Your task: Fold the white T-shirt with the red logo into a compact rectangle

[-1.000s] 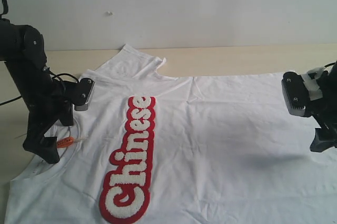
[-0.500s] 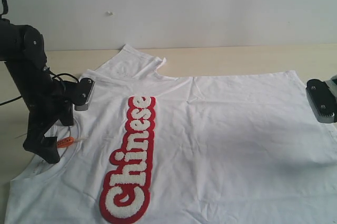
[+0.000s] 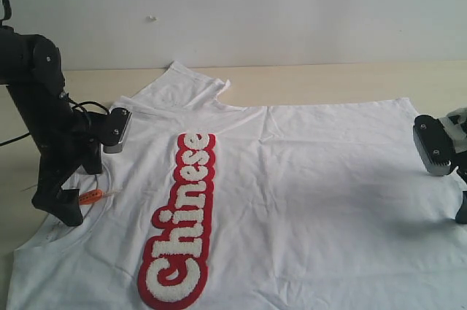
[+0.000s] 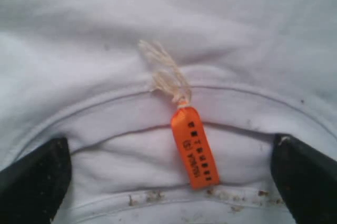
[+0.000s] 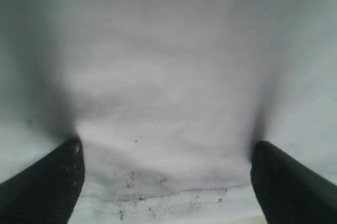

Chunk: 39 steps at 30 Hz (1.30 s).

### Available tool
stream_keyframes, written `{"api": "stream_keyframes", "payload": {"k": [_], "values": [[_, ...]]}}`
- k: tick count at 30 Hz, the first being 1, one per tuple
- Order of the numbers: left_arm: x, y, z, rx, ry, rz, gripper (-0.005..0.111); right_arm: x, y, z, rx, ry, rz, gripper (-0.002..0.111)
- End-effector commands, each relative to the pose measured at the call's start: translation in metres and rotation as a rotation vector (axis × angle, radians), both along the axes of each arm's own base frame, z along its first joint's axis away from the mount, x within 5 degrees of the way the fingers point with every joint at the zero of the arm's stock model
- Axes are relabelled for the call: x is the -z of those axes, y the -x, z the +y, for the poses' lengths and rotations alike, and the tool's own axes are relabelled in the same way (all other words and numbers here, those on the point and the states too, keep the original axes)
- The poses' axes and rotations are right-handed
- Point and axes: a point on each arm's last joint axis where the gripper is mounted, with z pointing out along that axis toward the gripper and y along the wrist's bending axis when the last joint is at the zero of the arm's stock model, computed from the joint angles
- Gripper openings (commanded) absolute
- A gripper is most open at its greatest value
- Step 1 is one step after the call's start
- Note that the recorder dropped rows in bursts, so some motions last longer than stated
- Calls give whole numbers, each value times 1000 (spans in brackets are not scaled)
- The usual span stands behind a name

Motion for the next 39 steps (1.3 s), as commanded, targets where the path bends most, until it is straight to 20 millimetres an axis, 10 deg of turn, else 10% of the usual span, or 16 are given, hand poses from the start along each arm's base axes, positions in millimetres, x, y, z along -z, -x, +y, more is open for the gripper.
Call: {"api": "stream_keyframes", "payload": {"k": [1,13,23,28,34,39], "values": [[13,3,-3,-12,12,40,105,14,0,0,-8,-26,22,83],[17,6,-2,-7,3,85,100,18,-2,0,6,-30,18,22],[19,6,-2,-18,3,78,1,18,-2,0,34,-29,12,0],[15,7,-3,-84,3,97,19,18,-2,0,36,-29,12,0],[6,8,-3,-100,6,92,106,18,-2,0,59,-29,13,0],[-21,14,-5,-115,48,85,105,18,-2,-2,45,-7,20,0]]}}
